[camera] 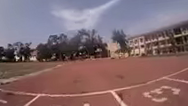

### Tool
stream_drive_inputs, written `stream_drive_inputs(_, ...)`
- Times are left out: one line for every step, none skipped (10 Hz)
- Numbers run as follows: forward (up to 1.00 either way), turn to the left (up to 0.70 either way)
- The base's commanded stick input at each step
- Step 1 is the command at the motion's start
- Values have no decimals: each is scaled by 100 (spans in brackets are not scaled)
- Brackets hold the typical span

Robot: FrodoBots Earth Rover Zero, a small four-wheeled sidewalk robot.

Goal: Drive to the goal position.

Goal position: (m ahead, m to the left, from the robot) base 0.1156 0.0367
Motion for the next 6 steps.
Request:
stream_drive_inputs(70, 0)
stream_drive_inputs(70, 0)
stream_drive_inputs(70, 0)
stream_drive_inputs(70, 0)
stream_drive_inputs(70, 0)
stream_drive_inputs(70, 0)
